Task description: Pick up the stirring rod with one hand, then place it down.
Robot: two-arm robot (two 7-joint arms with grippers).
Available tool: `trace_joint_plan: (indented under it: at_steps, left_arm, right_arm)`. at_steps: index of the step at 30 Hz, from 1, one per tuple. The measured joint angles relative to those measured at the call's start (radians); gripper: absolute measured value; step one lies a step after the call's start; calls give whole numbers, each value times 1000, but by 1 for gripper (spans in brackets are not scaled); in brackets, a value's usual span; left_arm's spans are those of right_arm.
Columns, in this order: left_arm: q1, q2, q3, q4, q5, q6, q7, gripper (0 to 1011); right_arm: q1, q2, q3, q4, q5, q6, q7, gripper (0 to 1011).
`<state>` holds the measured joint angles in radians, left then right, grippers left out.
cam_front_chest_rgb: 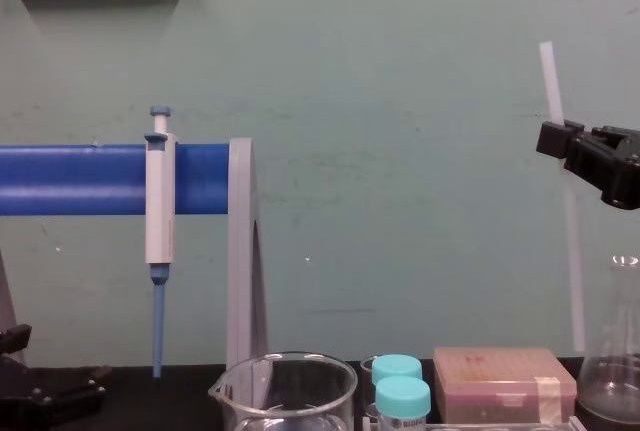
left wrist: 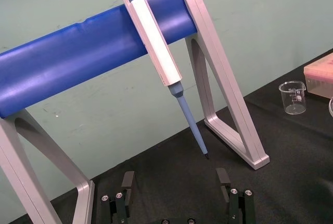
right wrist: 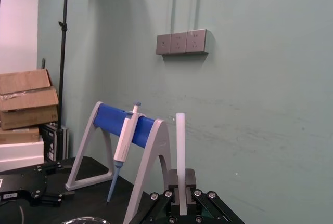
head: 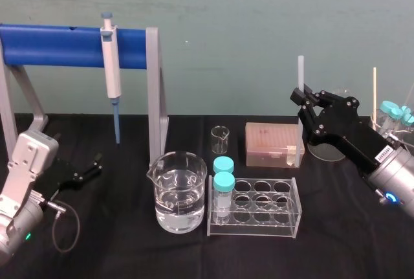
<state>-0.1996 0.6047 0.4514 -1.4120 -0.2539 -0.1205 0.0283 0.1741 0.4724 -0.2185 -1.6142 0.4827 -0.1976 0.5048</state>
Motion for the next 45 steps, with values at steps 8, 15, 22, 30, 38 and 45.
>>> trace_joint_plan:
  at_steps: [8, 15, 22, 30, 38, 45]
  left_arm:
    - [0, 0, 0, 0, 0, 0, 0, 1000]
    - [0, 0, 0, 0, 0, 0, 0, 1000]
    - [0, 0, 0, 0, 0, 0, 0, 1000]
    - [0, 0, 0, 0, 0, 0, 0, 1000]
    - [0, 0, 0, 0, 0, 0, 0, 1000]
    - [0, 0, 0, 0, 0, 0, 0, 1000]
  right_arm:
    - [2, 1, -1, 2, 1, 0, 1, 68]
    - [0, 6, -4, 2, 3, 0, 9, 67]
    - [-2, 11, -5, -1, 6, -4, 16, 68]
    - [0, 20, -7, 12, 39, -18, 58, 68]
    - [15, 36, -24, 64, 108, -40, 153, 68]
    - [33, 44, -55, 141, 148, -72, 229, 68]
